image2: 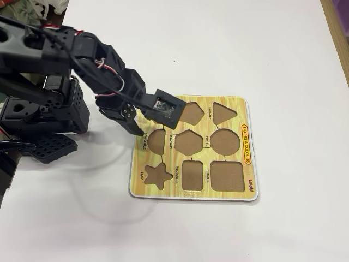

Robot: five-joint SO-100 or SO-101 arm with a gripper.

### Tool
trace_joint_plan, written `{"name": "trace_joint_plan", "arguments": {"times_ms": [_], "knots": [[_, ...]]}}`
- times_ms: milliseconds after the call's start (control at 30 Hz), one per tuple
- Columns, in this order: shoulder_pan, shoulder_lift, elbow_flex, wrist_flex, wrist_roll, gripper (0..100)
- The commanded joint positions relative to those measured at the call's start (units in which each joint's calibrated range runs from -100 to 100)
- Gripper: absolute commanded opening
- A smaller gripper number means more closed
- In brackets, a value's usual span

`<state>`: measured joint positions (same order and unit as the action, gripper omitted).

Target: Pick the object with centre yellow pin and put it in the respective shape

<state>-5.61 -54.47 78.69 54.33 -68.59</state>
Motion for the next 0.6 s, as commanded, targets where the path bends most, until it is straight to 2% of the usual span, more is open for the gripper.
{"name": "trace_joint_plan", "arguments": {"times_ms": [0,467,567], "knots": [[0.0,-8.7,2.6,-0.7,0.2,14],[0.2,-38.8,20.1,-0.6,0.2,14],[0.4,-41.3,20.2,2.4,0.3,14]]}}
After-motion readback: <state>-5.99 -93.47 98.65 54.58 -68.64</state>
